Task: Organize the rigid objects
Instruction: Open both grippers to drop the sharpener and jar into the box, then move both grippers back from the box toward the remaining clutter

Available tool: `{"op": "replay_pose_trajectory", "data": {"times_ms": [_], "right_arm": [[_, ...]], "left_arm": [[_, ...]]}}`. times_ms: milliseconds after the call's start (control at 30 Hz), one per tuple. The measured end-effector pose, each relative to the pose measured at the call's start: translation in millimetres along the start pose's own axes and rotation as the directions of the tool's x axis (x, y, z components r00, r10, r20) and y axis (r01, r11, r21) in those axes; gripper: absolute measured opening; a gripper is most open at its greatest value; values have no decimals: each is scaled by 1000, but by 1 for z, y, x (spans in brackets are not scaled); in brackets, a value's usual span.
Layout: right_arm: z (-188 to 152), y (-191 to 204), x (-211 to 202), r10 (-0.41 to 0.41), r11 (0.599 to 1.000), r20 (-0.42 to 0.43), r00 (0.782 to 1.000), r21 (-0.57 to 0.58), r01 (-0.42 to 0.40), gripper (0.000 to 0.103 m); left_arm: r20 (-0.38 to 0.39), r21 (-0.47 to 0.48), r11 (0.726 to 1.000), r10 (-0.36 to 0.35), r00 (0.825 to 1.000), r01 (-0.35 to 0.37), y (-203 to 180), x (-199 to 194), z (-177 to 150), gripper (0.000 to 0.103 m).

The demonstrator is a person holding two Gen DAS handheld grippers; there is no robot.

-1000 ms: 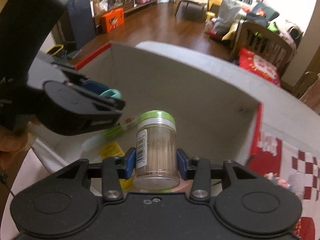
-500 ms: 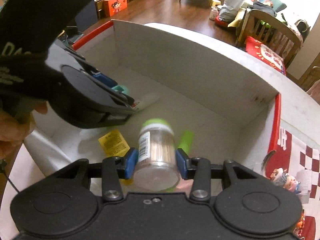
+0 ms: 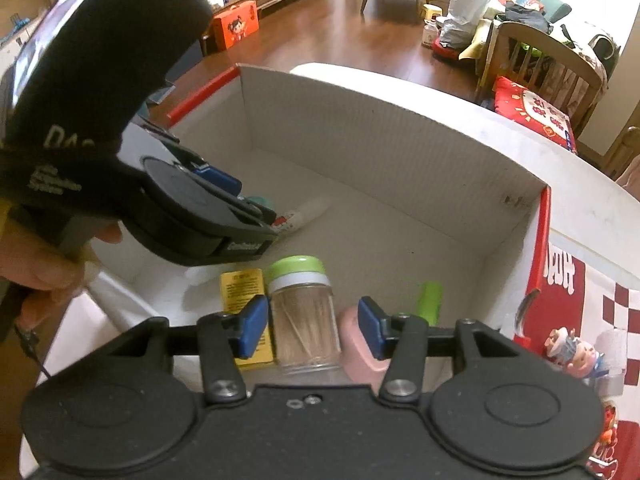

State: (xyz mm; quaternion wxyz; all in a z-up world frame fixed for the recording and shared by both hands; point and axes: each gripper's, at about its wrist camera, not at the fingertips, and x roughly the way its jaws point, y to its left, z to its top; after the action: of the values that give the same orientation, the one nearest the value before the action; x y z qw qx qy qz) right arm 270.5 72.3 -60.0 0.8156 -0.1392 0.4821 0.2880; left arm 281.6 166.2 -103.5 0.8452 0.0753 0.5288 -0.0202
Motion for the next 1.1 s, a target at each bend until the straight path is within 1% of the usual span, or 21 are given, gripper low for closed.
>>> {"op": "replay_pose_trajectory", "data": {"times_ms": [33, 100, 133, 200, 300, 433, 533, 633, 667, 700, 733, 767, 800, 833, 867, 933, 1033, 1100], "right_arm": [[-1, -1, -3, 7, 1000, 5, 1000, 4, -7, 50], [-2, -2, -11, 23, 1000, 17, 1000, 15, -23, 50], [-4, -2, -15, 30, 999, 22, 999, 21, -31, 51], [-6, -4, -23, 44, 999, 34, 998, 30, -45, 55], [-10, -6, -34, 57, 998, 52, 997, 35, -59, 56], [-16, -9, -50, 66, 997, 83, 994, 46, -70, 63], [-22, -11, -62, 68, 996, 103, 992, 53, -73, 65], [-28, -14, -76, 68, 995, 129, 989, 60, -76, 72], [-29, -14, -80, 68, 995, 137, 988, 62, -77, 73], [-31, -16, -84, 71, 995, 147, 987, 65, -82, 74], [-33, -17, -89, 74, 994, 158, 985, 69, -85, 78], [-36, -20, -95, 77, 993, 171, 982, 74, -91, 79], [-38, -22, -100, 84, 992, 179, 980, 79, -99, 80], [-40, -23, -105, 90, 991, 190, 978, 81, -107, 85], [-43, -26, -110, 93, 990, 202, 975, 83, -111, 87], [-49, -32, -121, 94, 990, 223, 970, 81, -114, 90], [-58, -38, -135, 92, 989, 250, 964, 86, -117, 95], [-65, -45, -142, 89, 989, 268, 959, 89, -116, 98]], "left_arm": [[6, -2, 1000, -1, 1000, 1, 0, -3, -1, 35], [24, -8, 1000, -10, 1000, 10, 0, -11, -3, 54], [36, -12, 1000, -15, 999, 16, 0, -16, -4, 57], [49, -20, 1000, -22, 999, 23, 0, -24, -7, 57], [68, -28, 999, -30, 997, 32, -1, -33, -9, 57], [95, -39, 998, -38, 995, 42, -2, -44, -9, 57], [116, -50, 997, -49, 992, 55, -4, -55, -12, 57], [138, -50, 997, -58, 989, 66, -8, -66, -16, 57], [146, -51, 996, -62, 987, 71, -9, -71, -18, 58], [154, -51, 996, -68, 986, 76, -11, -74, -18, 61], [164, -53, 995, -73, 984, 83, -13, -78, -20, 62], [175, -55, 994, -79, 981, 90, -14, -83, -22, 64], [185, -55, 994, -85, 979, 97, -16, -87, -26, 64], [193, -56, 993, -92, 977, 104, -19, -91, -27, 64], [201, -57, 992, -99, 975, 112, -22, -95, -29, 64], [217, -63, 990, -112, 970, 128, -27, -102, -32, 65], [242, -70, 987, -125, 962, 146, -37, -110, -33, 72], [264, -80, 986, -122, 957, 148, -43, -115, -36, 78]]}}
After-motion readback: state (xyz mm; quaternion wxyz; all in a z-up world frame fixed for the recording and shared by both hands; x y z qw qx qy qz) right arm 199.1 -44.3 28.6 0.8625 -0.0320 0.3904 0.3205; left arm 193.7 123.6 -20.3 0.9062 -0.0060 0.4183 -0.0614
